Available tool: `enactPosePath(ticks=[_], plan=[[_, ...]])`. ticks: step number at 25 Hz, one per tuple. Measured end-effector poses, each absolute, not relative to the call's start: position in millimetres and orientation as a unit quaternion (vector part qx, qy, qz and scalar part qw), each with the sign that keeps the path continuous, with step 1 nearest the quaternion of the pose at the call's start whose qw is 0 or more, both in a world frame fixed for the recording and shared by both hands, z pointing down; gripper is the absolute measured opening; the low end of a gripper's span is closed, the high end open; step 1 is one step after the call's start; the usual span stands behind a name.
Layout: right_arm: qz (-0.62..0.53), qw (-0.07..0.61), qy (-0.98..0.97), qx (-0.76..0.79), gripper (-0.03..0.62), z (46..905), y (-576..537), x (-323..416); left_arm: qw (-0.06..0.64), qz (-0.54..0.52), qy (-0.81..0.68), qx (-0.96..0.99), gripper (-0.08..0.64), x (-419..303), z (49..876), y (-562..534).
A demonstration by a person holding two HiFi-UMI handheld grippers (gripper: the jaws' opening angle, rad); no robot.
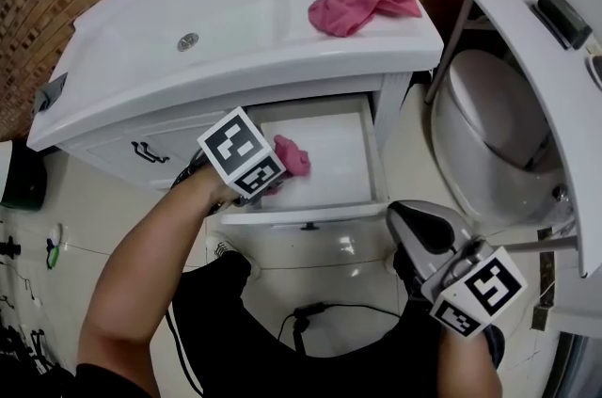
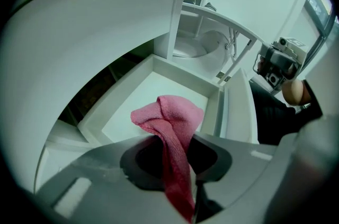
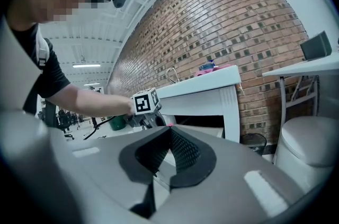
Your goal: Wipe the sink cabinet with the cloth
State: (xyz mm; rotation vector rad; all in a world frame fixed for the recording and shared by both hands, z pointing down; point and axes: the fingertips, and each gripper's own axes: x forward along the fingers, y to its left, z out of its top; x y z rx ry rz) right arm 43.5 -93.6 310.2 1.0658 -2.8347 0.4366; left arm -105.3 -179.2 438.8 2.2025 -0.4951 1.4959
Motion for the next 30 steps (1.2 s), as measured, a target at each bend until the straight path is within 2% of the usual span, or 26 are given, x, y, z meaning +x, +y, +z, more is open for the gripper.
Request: enactPosePath(ticks=[11,20,30], plan=[[0.143,0.042,-0.919,0.364,0.006,309.2,-91.0,64.7,0.233,0.529,-0.135,0.805,0.106,-64.8,449.2,-161.6],[0.147,0.037,-0.917,0.368,0.006,311.1,-90.9,73.1,0.220,0.522,-0.088,0.820,0.106,-9.2,447.1,-153.0],[0.152,0.034,-0.913,0.377,0.006,313.8,-93.4,85.5,0.212,0.519,-0.063,0.826,0.106,17.9,448.5,-152.3]])
